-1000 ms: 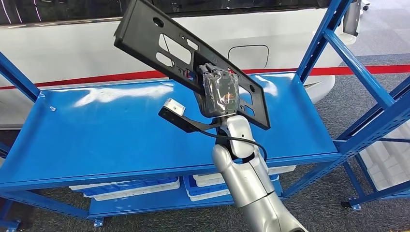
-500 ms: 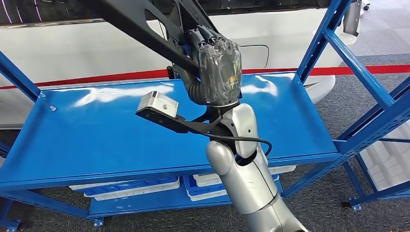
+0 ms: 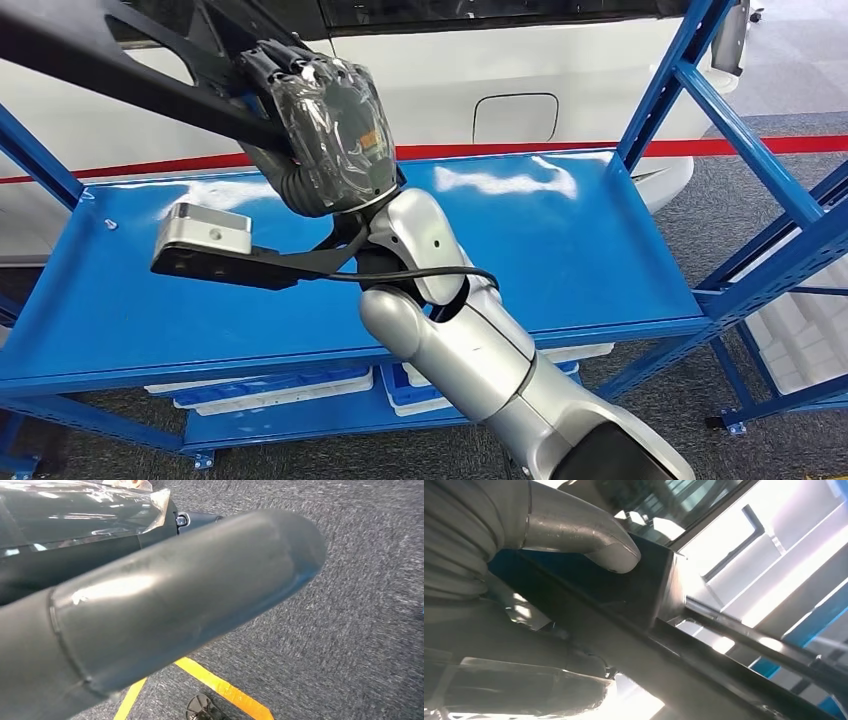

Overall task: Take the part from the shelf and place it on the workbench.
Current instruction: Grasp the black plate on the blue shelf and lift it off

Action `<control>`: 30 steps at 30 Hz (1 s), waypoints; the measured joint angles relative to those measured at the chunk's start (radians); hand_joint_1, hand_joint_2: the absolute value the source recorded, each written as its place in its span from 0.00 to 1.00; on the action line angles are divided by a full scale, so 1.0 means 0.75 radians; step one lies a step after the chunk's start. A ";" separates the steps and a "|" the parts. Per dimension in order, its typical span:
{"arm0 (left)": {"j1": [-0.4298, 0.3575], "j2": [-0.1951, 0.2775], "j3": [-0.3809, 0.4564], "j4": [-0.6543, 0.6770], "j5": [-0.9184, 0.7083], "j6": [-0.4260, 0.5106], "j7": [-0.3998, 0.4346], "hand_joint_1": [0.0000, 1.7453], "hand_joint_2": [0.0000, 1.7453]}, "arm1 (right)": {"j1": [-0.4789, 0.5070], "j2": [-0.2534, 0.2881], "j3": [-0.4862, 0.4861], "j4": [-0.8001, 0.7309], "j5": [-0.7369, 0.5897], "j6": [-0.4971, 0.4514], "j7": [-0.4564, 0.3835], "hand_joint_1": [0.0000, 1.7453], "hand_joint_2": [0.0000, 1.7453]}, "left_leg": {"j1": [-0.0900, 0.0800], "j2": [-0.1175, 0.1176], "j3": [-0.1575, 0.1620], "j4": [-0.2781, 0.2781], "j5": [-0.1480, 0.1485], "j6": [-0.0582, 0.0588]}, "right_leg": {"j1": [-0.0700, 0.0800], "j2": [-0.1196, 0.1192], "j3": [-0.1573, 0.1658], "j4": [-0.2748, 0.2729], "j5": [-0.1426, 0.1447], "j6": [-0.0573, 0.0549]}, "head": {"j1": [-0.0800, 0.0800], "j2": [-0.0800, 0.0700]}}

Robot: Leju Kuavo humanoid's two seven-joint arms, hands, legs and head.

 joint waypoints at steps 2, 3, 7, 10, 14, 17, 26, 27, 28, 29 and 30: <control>-0.002 -0.004 0.000 0.000 -0.004 0.000 0.016 0.00 0.00 | -0.034 -0.001 0.030 0.016 -0.034 -0.008 0.005 1.00 1.00 | 0.008 0.004 0.007 -0.014 0.014 0.012 | 0.001 -0.001 -0.014 0.036 -0.027 0.003 | 0.002 0.000; -0.002 -0.006 0.000 0.000 -0.008 0.000 0.027 0.00 0.00 | -0.050 -0.001 0.044 0.026 -0.055 -0.015 0.008 1.00 1.00 | 0.013 0.007 0.009 -0.020 0.019 0.016 | 0.001 -0.002 -0.036 0.091 -0.061 0.000 | 0.004 0.000; -0.003 -0.009 0.000 0.000 -0.032 0.003 0.065 0.00 0.00 | -0.118 -0.003 0.113 0.083 -0.179 -0.067 0.009 1.00 1.00 | 0.015 0.014 0.000 -0.021 0.027 0.016 | -0.013 -0.003 -0.154 0.392 -0.186 0.008 | 0.006 0.000; -0.003 -0.010 -0.002 0.000 -0.058 0.020 0.065 0.00 0.00 | -0.171 -0.003 0.166 0.125 -0.256 -0.091 0.009 1.00 1.00 | 0.019 0.014 -0.006 -0.019 0.035 0.003 | -0.025 -0.007 -0.039 0.203 -0.112 0.044 | 0.006 0.000; -0.003 -0.009 -0.004 0.000 -0.068 0.032 0.040 0.00 0.00 | -0.225 -0.002 0.220 0.167 -0.294 -0.097 0.009 1.00 1.00 | 0.019 0.011 -0.018 -0.014 0.053 -0.030 | -0.015 -0.005 0.068 0.009 -0.048 0.028 | 0.004 0.000; -0.002 -0.005 -0.004 0.000 -0.064 0.046 0.033 0.00 0.00 | -0.251 -0.001 0.254 0.197 -0.325 -0.101 0.007 1.00 1.00 | 0.027 0.009 -0.040 0.007 0.036 -0.057 | -0.019 -0.004 0.043 0.004 -0.027 -0.006 | 0.002 0.000; -0.006 -0.001 -0.003 0.000 -0.043 0.056 0.021 0.00 0.00 | -0.278 -0.001 0.348 0.228 -0.418 -0.104 0.041 1.00 1.00 | 0.031 0.006 0.034 0.170 -0.124 -0.067 | -0.010 -0.009 -0.047 0.011 0.046 -0.031 | -0.004 0.000; -0.008 -0.001 -0.003 0.000 -0.039 0.055 0.014 0.00 0.00 | -0.281 0.000 0.356 0.228 -0.422 -0.104 0.046 1.00 1.00 | 0.029 0.004 0.093 0.083 -0.110 -0.062 | -0.009 -0.010 -0.052 0.013 0.052 -0.024 | -0.004 0.000; -0.010 -0.002 -0.003 0.000 -0.036 0.055 0.007 0.00 0.00 | -0.284 0.000 0.363 0.227 -0.424 -0.105 0.049 1.00 1.00 | 0.025 0.002 0.130 0.023 -0.105 -0.056 | -0.007 -0.011 -0.056 0.015 0.059 -0.015 | -0.003 0.000; -0.012 -0.003 -0.003 0.000 -0.034 0.054 0.003 0.00 0.00 | -0.285 0.000 0.369 0.227 -0.426 -0.105 0.052 1.00 1.00 | 0.020 0.000 0.143 -0.003 -0.109 -0.050 | -0.006 -0.012 -0.058 0.014 0.066 -0.007 | -0.003 0.000; -0.012 -0.005 -0.003 0.000 -0.032 0.055 0.000 0.00 0.00 | -0.286 -0.001 0.375 0.227 -0.425 -0.105 0.053 1.00 1.00 | 0.016 -0.001 0.141 -0.007 -0.103 -0.043 | -0.006 -0.013 -0.059 0.012 0.074 0.004 | -0.003 0.000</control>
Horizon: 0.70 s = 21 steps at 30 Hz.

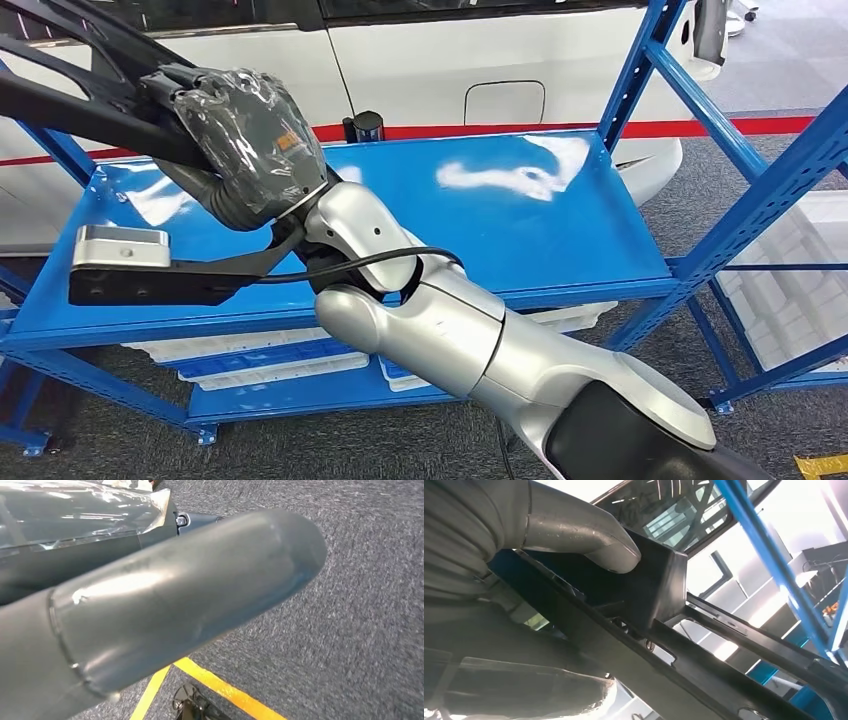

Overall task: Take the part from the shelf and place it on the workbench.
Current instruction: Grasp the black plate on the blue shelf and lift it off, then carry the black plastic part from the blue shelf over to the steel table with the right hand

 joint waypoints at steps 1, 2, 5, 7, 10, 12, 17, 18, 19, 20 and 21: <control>0.000 -0.002 0.000 0.001 0.002 0.001 -0.001 0.00 0.00 | 0.000 -0.001 0.006 0.000 0.003 0.000 0.001 1.00 1.00 | 0.000 0.002 -0.006 -0.003 0.008 0.009 | 0.001 0.000 -0.002 -0.001 0.007 0.009 | 0.000 0.000; -0.001 -0.003 0.001 0.001 0.003 0.003 -0.002 0.00 0.00 | 0.000 -0.002 0.010 0.000 0.007 -0.001 0.002 1.00 1.00 | 0.002 0.006 -0.014 -0.007 0.020 0.021 | 0.002 0.000 -0.011 0.007 -0.001 0.015 | 0.000 0.000; -0.005 -0.005 0.001 0.002 0.005 0.007 -0.002 0.00 0.00 | 0.002 -0.003 0.017 -0.001 0.014 -0.002 0.004 1.00 1.00 | 0.007 0.017 -0.056 -0.014 0.062 0.048 | 0.002 0.001 -0.080 0.172 -0.130 0.003 | 0.007 0.000; -0.005 -0.006 0.001 0.003 0.006 0.008 -0.003 0.00 0.00 | 0.009 -0.004 0.019 0.000 0.014 -0.002 0.006 1.00 1.00 | 0.004 0.020 -0.091 -0.013 0.088 0.052 | 0.000 0.001 -0.127 0.353 -0.221 0.003 | 0.009 0.000; -0.005 -0.007 0.001 0.003 0.006 0.008 -0.003 0.00 0.00 | 0.018 -0.004 0.019 0.000 0.014 -0.002 0.008 1.00 1.00 | -0.002 0.023 -0.138 -0.011 0.125 0.051 | 0.001 0.001 -0.060 0.352 -0.206 0.023 | 0.009 0.000; -0.005 -0.009 0.002 0.003 0.006 0.008 -0.003 0.00 0.00 | 0.018 -0.001 0.020 -0.001 0.015 -0.002 0.008 1.00 1.00 | -0.007 0.022 -0.159 -0.010 0.146 0.044 | 0.009 0.000 0.089 0.143 -0.166 0.018 | 0.009 0.000; -0.005 -0.017 0.002 0.004 0.006 0.010 -0.003 0.00 0.00 | 0.016 -0.001 0.020 -0.004 0.020 -0.003 0.008 1.00 1.00 | -0.003 0.024 -0.178 -0.016 0.189 0.005 | 0.018 0.001 0.187 -0.050 -0.141 -0.025 | 0.009 0.000; -0.005 -0.017 0.003 0.004 0.006 0.010 -0.003 0.00 0.00 | 0.015 0.000 0.020 -0.004 0.020 -0.003 0.008 1.00 1.00 | -0.002 0.020 -0.189 -0.003 0.169 -0.003 | 0.012 0.000 0.176 -0.054 -0.128 -0.036 | 0.009 0.000; -0.005 -0.016 0.003 0.004 0.006 0.010 -0.003 0.00 0.00 | 0.014 0.000 0.020 -0.004 0.020 -0.003 0.008 1.00 1.00 | -0.001 0.017 -0.206 0.036 0.121 -0.011 | 0.006 -0.002 0.164 -0.058 -0.112 -0.046 | 0.007 0.000; -0.004 -0.014 0.003 0.004 0.007 0.010 -0.004 0.00 0.00 | 0.013 0.000 0.020 -0.004 0.022 -0.003 0.009 1.00 1.00 | 0.003 0.014 -0.229 0.101 0.055 -0.018 | 0.003 -0.004 0.151 -0.058 -0.096 -0.053 | 0.006 0.000; -0.004 -0.014 0.003 0.004 0.009 0.009 -0.006 0.00 0.00 | 0.014 0.000 0.020 -0.004 0.025 -0.003 0.011 1.00 1.00 | 0.005 0.013 -0.255 0.192 -0.015 -0.025 | 0.004 -0.005 0.132 -0.057 -0.081 -0.057 | 0.003 0.000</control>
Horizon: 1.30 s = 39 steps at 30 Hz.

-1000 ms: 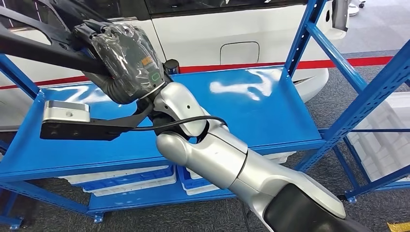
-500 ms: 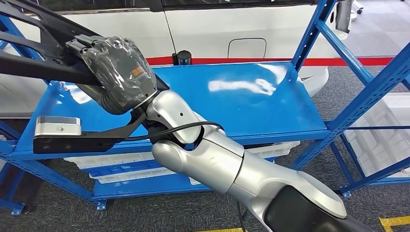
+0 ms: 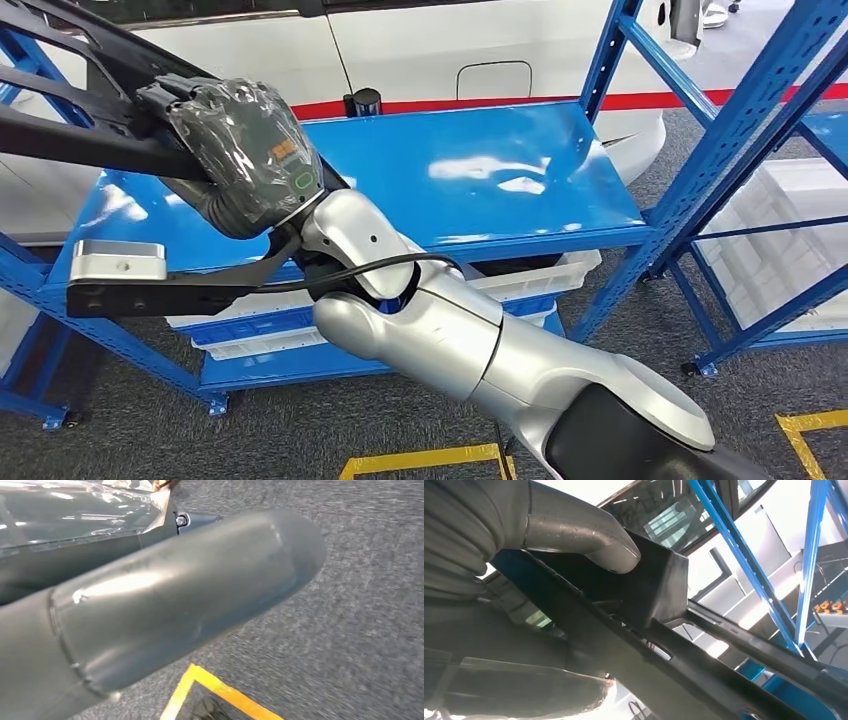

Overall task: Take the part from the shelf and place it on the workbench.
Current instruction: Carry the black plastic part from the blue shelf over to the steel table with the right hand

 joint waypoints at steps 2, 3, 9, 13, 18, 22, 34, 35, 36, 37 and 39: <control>0.001 0.002 0.000 0.000 0.005 -0.002 -0.007 0.00 0.00 | 0.008 0.000 0.000 0.000 0.012 0.000 0.006 1.00 1.00 | 0.005 0.000 -0.035 0.168 -0.078 -0.011 | 0.001 -0.001 -0.040 0.005 0.030 0.000 | -0.001 0.000; 0.000 0.002 0.000 0.000 0.006 -0.003 -0.010 0.00 0.00 | 0.015 0.000 0.000 0.000 0.021 0.000 0.010 1.00 1.00 | 0.006 0.000 -0.030 0.208 -0.073 -0.014 | 0.001 -0.001 -0.062 0.009 0.043 0.003 | -0.002 0.000; -0.001 0.001 0.005 -0.002 -0.020 0.003 0.008 0.00 0.00 | 0.063 0.000 -0.008 0.000 0.067 0.000 0.021 1.00 1.00 | 0.006 -0.010 0.276 -0.177 -0.003 -0.001 | 0.003 0.002 -0.146 0.044 0.103 0.044 | -0.002 0.000; 0.000 0.000 0.018 -0.004 -0.042 0.005 0.020 0.00 0.00 | 0.081 -0.001 -0.013 0.000 0.079 -0.001 0.022 1.00 1.00 | -0.005 -0.013 0.272 -0.191 -0.002 0.023 | 0.003 -0.001 -0.152 0.039 0.127 0.064 | -0.003 0.000; 0.000 -0.010 0.087 -0.018 -0.090 0.005 -0.006 0.00 0.00 | 0.128 -0.005 -0.061 0.007 0.133 -0.002 0.029 1.00 1.00 | -0.008 0.007 0.156 -0.198 0.105 0.089 | 0.000 0.002 -0.267 0.394 -0.099 0.063 | 0.004 0.000; -0.005 -0.013 0.126 -0.019 -0.080 0.005 -0.043 0.00 0.00 | 0.143 -0.002 -0.085 0.008 0.159 -0.002 0.044 1.00 1.00 | -0.024 0.008 0.079 -0.196 0.171 0.086 | 0.013 0.002 -0.059 0.228 -0.069 0.063 | 0.004 0.000; -0.012 -0.009 0.159 -0.013 -0.073 -0.036 -0.077 0.00 0.00 | 0.119 0.000 -0.110 0.007 0.164 -0.002 0.072 1.00 1.00 | 0.009 -0.003 -0.037 0.188 -0.025 -0.007 | 0.005 -0.008 -0.048 -0.006 0.041 0.003 | -0.003 0.000; -0.012 -0.006 0.160 -0.013 -0.073 -0.040 -0.081 0.00 0.00 | 0.118 0.000 -0.111 0.009 0.159 -0.002 0.069 1.00 1.00 | 0.014 -0.003 -0.002 0.171 0.012 -0.013 | 0.002 -0.008 -0.070 0.001 0.054 0.009 | -0.003 0.000; -0.013 -0.004 0.160 -0.013 -0.073 -0.043 -0.084 0.00 0.00 | 0.115 0.000 -0.113 0.010 0.155 -0.002 0.066 1.00 1.00 | 0.019 -0.002 0.057 0.107 0.048 -0.018 | -0.002 -0.008 -0.092 0.010 0.064 0.016 | -0.003 0.000; -0.014 -0.004 0.160 -0.013 -0.074 -0.046 -0.086 0.00 0.00 | 0.112 0.000 -0.115 0.010 0.152 -0.002 0.064 1.00 1.00 | 0.021 -0.004 0.128 0.016 0.057 -0.025 | -0.004 -0.007 -0.112 0.021 0.072 0.025 | -0.005 0.000; -0.017 -0.003 0.161 -0.012 -0.075 -0.051 -0.089 0.00 0.00 | 0.104 0.000 -0.119 0.011 0.150 -0.003 0.060 1.00 1.00 | 0.018 -0.009 0.235 -0.146 0.029 -0.021 | -0.003 -0.007 -0.137 0.037 0.088 0.044 | -0.006 0.000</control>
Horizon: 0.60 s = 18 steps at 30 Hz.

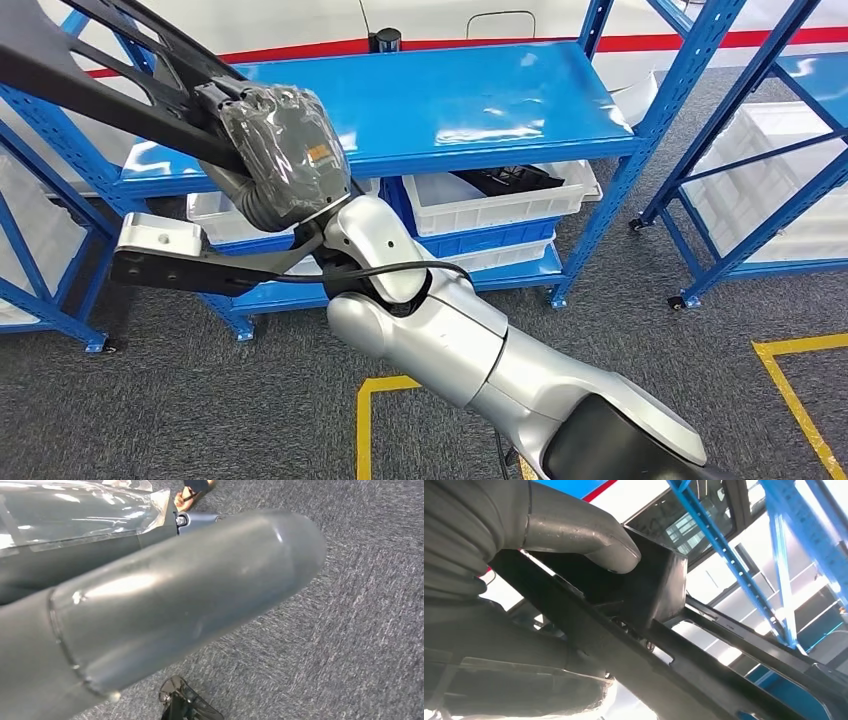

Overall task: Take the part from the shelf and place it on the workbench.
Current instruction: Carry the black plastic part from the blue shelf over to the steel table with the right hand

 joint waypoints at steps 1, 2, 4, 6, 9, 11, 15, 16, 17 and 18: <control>-0.001 0.001 0.001 0.000 0.000 -0.001 -0.001 0.00 0.00 | -0.003 0.000 -0.002 0.000 0.000 0.000 -0.001 1.00 1.00 | -0.006 -0.003 0.018 -0.038 -0.017 0.009 | 0.002 -0.001 -0.006 0.000 0.010 0.011 | -0.001 0.000; -0.001 0.002 0.002 0.000 0.000 -0.001 -0.001 0.00 0.00 | -0.005 -0.001 -0.003 0.001 0.000 -0.001 -0.003 1.00 1.00 | -0.011 -0.004 0.015 -0.051 -0.013 0.025 | 0.002 -0.002 -0.009 -0.003 0.022 0.021 | 0.000 0.000; 0.000 0.003 0.005 0.001 0.000 0.000 -0.002 0.00 0.00 | -0.008 -0.003 -0.007 0.003 0.000 -0.001 -0.008 1.00 1.00 | -0.012 0.002 -0.002 -0.061 0.013 0.057 | -0.001 -0.001 -0.028 0.005 0.018 0.034 | 0.001 0.000; -0.001 0.003 0.007 0.002 0.000 -0.003 -0.002 0.00 0.00 | -0.010 -0.004 -0.019 0.007 0.000 -0.002 -0.019 1.00 1.00 | -0.009 0.009 -0.027 -0.070 0.042 0.085 | -0.005 0.003 -0.074 0.103 -0.062 0.029 | 0.009 0.000; -0.001 0.004 0.011 0.002 0.000 -0.017 -0.005 0.00 0.00 | -0.006 -0.007 -0.049 0.019 -0.036 -0.003 -0.056 1.00 1.00 | -0.012 0.012 -0.069 -0.068 0.075 0.095 | -0.007 0.006 -0.144 0.366 -0.195 0.030 | 0.016 0.000; -0.001 0.006 0.013 0.002 0.000 -0.026 -0.007 0.00 0.00 | -0.002 -0.009 -0.068 0.029 -0.081 -0.003 -0.083 1.00 1.00 | -0.013 0.013 -0.091 -0.067 0.093 0.092 | -0.007 0.006 -0.095 0.361 -0.193 0.047 | 0.018 0.000; -0.003 0.005 0.014 0.002 -0.003 -0.027 -0.010 0.00 0.00 | -0.002 -0.005 -0.099 0.043 -0.102 -0.003 -0.126 1.00 1.00 | -0.015 0.012 -0.121 -0.058 0.117 0.069 | 0.000 0.008 0.132 0.014 -0.129 0.048 | 0.017 0.000; -0.003 0.005 0.015 0.002 -0.004 -0.024 -0.010 0.00 0.00 | 0.000 -0.005 -0.111 0.046 -0.080 -0.004 -0.128 1.00 1.00 | -0.015 0.013 -0.126 -0.057 0.125 0.060 | 0.004 0.009 0.147 -0.015 -0.129 0.040 | 0.017 0.000; -0.003 0.003 0.015 0.003 -0.004 -0.020 -0.009 0.00 0.00 | 0.004 -0.004 -0.125 0.048 -0.053 -0.004 -0.126 1.00 1.00 | -0.014 0.012 -0.130 -0.058 0.134 0.051 | 0.008 0.010 0.148 -0.018 -0.125 0.033 | 0.017 0.000; -0.003 0.003 0.015 0.003 -0.005 -0.014 -0.009 0.00 0.00 | 0.007 -0.004 -0.140 0.051 -0.031 -0.004 -0.123 1.00 1.00 | -0.012 0.012 -0.134 -0.058 0.138 0.043 | 0.004 0.010 0.140 -0.019 -0.116 0.023 | 0.018 0.000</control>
